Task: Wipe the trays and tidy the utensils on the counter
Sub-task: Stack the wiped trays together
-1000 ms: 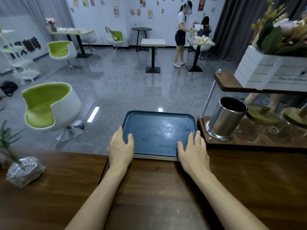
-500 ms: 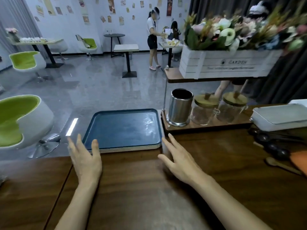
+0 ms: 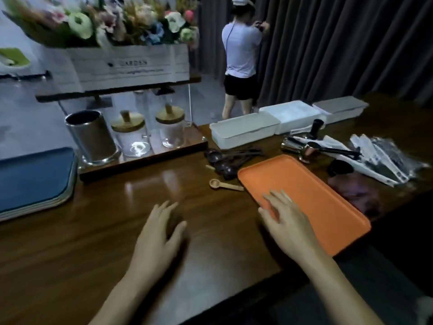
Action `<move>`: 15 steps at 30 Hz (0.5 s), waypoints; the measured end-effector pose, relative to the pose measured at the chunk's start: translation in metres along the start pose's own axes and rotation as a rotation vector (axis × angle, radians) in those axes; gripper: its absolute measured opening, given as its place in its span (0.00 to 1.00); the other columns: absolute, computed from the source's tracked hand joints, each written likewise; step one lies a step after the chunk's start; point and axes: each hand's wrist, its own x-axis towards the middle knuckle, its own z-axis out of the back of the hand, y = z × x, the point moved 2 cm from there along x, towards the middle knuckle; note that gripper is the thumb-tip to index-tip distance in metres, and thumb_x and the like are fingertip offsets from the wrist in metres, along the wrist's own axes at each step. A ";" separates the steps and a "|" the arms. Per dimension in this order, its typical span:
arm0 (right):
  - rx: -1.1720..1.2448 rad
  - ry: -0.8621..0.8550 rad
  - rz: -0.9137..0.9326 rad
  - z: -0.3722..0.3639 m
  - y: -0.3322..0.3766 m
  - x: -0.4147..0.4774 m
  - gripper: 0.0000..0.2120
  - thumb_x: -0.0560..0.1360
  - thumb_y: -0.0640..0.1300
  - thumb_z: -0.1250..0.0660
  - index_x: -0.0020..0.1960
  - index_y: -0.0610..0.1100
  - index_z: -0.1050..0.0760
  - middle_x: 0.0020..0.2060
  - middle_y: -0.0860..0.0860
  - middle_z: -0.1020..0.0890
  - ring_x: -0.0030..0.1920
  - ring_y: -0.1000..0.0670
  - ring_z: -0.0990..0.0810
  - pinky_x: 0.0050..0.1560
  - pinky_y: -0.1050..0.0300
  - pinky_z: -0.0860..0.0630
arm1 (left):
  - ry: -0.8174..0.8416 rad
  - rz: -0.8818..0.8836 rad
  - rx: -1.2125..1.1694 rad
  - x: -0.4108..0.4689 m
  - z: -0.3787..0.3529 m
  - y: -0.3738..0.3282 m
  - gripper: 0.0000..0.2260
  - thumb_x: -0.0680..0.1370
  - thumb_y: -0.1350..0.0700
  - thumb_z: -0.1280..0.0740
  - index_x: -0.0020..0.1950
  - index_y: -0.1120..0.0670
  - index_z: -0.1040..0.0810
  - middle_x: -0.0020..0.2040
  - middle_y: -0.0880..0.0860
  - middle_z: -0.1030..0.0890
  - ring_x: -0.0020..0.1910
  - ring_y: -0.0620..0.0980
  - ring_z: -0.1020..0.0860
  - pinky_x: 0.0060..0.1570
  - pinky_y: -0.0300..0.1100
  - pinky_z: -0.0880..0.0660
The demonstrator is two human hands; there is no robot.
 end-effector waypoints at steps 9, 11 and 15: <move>-0.180 0.175 -0.030 0.044 -0.123 -0.029 0.33 0.78 0.70 0.45 0.79 0.58 0.39 0.81 0.51 0.44 0.81 0.46 0.51 0.79 0.46 0.58 | 0.179 -0.251 0.073 0.080 -0.151 -0.177 0.24 0.83 0.47 0.36 0.78 0.50 0.32 0.80 0.54 0.36 0.82 0.55 0.43 0.79 0.49 0.44; -0.210 0.214 0.019 0.043 -0.134 -0.031 0.40 0.73 0.75 0.53 0.79 0.59 0.41 0.81 0.51 0.46 0.81 0.46 0.52 0.79 0.46 0.60 | 0.217 -0.268 0.165 0.094 -0.165 -0.184 0.24 0.83 0.47 0.35 0.78 0.50 0.32 0.80 0.56 0.35 0.82 0.57 0.43 0.79 0.51 0.45; -0.191 0.221 0.103 0.051 -0.148 -0.027 0.34 0.75 0.72 0.47 0.78 0.60 0.39 0.81 0.53 0.45 0.81 0.48 0.52 0.78 0.45 0.63 | 0.229 -0.258 0.333 0.116 -0.170 -0.176 0.27 0.82 0.41 0.38 0.80 0.49 0.33 0.81 0.56 0.37 0.82 0.59 0.45 0.80 0.58 0.46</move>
